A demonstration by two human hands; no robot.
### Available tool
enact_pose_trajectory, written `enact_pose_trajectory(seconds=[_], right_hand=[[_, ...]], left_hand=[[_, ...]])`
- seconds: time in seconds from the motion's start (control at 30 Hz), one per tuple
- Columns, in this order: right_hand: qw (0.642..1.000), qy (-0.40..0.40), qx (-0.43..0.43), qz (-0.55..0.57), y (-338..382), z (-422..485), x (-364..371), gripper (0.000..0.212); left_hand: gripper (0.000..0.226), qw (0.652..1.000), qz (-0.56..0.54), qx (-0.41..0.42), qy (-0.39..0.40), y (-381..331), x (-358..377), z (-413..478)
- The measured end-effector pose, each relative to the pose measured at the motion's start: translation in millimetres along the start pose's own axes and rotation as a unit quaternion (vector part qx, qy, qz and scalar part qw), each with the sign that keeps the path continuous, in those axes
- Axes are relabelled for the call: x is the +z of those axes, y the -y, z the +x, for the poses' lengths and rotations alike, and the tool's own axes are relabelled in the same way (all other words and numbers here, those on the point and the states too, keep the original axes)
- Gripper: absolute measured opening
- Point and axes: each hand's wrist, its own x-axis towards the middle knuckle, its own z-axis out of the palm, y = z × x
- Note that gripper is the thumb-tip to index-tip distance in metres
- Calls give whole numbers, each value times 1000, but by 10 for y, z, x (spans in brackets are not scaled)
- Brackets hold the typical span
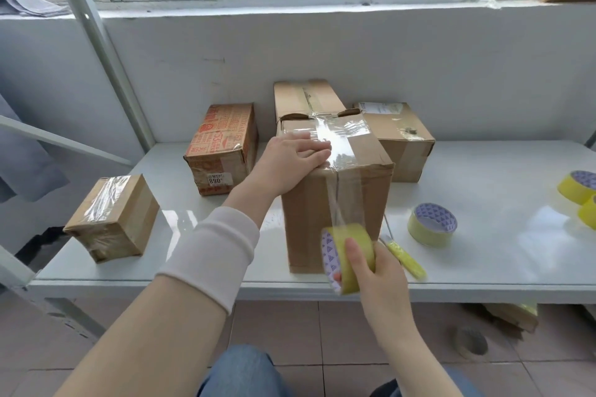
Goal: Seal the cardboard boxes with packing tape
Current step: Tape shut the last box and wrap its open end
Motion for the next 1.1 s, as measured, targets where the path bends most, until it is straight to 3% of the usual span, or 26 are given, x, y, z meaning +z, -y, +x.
enact_pose_trajectory(seconds=[0.07, 0.1, 0.17, 0.2, 0.23, 0.33, 0.4, 0.6, 0.67, 0.73, 0.9, 0.97, 1.1], right_hand=[[1000, 8, 11, -18, -72, 65, 19, 27], [999, 14, 19, -26, -87, 91, 26, 27], [999, 25, 23, -34, -117, 118, 18, 27], [999, 33, 23, -34, -133, 106, 8, 27], [998, 41, 25, -29, -155, 83, -3, 28], [998, 51, 18, -19, -234, 49, -45, 35], [999, 46, 3, -21, -257, 38, -72, 35], [998, 19, 42, 33, -316, 168, -316, 33], [997, -58, 35, -43, -472, 360, -550, 24], [974, -111, 32, -195, -677, 586, -814, 16], [874, -76, 38, -478, -1077, 1049, -1043, 40], [853, -48, 60, -516, -1163, 1112, -1006, 40], [874, -62, 94, -473, -1197, 1130, -957, 32]], left_hand=[[33, 997, -40, -1, -67, -39, 44, -82], [32, 987, -45, 16, -154, -50, 80, -168], [23, 922, -51, 70, -378, -73, 187, -438], [15, 897, -84, 74, -427, -72, 284, -607], [12, 898, -130, 53, -417, -85, 395, -778], [6, 935, -256, -61, -239, -138, 686, -1060], [8, 942, -270, -88, -178, -129, 769, -1052], [4, 951, -261, -84, -147, -121, 836, -925], [5, 950, -265, -82, -141, -84, 842, -912], [7, 951, -265, -78, -136, -60, 852, -906], [10, 954, -261, -69, -133, -38, 888, -903], [8, 955, -261, -62, -127, -25, 877, -908], [7, 958, -257, -52, -119, 8, 856, -926]])
